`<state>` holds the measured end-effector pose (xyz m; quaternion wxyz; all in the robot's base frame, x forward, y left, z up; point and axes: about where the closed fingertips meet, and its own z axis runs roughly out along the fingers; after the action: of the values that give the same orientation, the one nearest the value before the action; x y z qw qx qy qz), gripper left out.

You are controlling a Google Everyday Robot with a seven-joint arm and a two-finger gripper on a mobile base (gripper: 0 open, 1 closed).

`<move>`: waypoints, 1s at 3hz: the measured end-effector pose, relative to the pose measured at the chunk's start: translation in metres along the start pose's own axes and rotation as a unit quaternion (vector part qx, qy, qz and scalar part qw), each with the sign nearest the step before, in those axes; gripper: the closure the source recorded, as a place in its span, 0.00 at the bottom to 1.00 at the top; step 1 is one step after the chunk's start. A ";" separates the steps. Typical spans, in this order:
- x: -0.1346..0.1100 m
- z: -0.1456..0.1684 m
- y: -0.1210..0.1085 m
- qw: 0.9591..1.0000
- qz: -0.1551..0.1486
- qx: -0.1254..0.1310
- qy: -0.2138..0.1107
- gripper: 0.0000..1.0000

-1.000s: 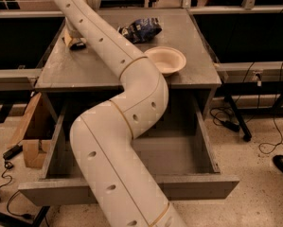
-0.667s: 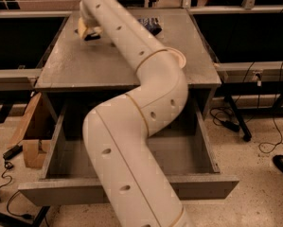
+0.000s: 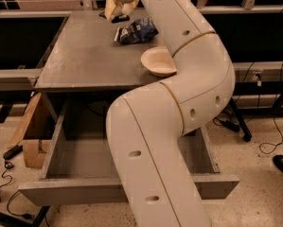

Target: Place rxbar blueberry into top drawer

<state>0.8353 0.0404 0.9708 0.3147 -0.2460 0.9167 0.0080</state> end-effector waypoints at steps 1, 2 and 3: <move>0.003 -0.001 0.000 1.000 0.003 -0.002 0.004 1.00; 0.012 -0.006 -0.001 1.000 0.013 -0.007 0.017 1.00; 0.026 -0.031 0.002 0.999 0.027 -0.006 0.039 1.00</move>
Offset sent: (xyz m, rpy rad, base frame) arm -0.0668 -0.0166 -0.0228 0.0196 0.0652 -0.0360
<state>0.7989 0.0251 0.9799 0.2772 -0.2236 0.9344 0.0127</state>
